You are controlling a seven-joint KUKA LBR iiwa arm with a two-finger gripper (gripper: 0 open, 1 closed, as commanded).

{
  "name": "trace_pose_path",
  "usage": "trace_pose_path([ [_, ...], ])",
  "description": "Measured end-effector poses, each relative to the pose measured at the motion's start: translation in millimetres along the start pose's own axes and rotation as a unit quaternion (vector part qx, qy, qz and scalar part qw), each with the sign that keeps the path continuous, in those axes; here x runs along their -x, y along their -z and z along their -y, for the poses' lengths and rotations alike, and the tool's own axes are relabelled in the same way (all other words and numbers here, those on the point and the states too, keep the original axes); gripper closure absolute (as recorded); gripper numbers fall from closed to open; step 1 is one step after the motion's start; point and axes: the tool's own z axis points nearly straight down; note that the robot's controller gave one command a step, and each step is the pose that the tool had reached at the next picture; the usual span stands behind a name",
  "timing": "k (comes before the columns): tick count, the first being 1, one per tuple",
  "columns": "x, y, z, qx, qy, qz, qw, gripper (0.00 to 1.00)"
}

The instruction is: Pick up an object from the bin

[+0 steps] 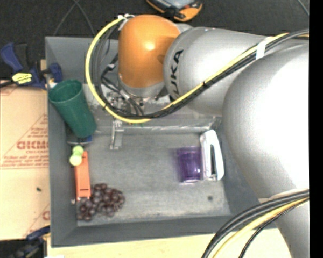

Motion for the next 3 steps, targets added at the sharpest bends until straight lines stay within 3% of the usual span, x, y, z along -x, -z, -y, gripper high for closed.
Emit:
trace_pose_path([
  [1,-20.5,79,17,0.001,-0.097,0.0047,0.9953,0.0],
  [2,-30.6,-25,61,0.0,0.022,0.0028,0.9998,0.0],
  [3,-66.4,13,107,0.002,0.005,0.0062,1.0,0.0],
])
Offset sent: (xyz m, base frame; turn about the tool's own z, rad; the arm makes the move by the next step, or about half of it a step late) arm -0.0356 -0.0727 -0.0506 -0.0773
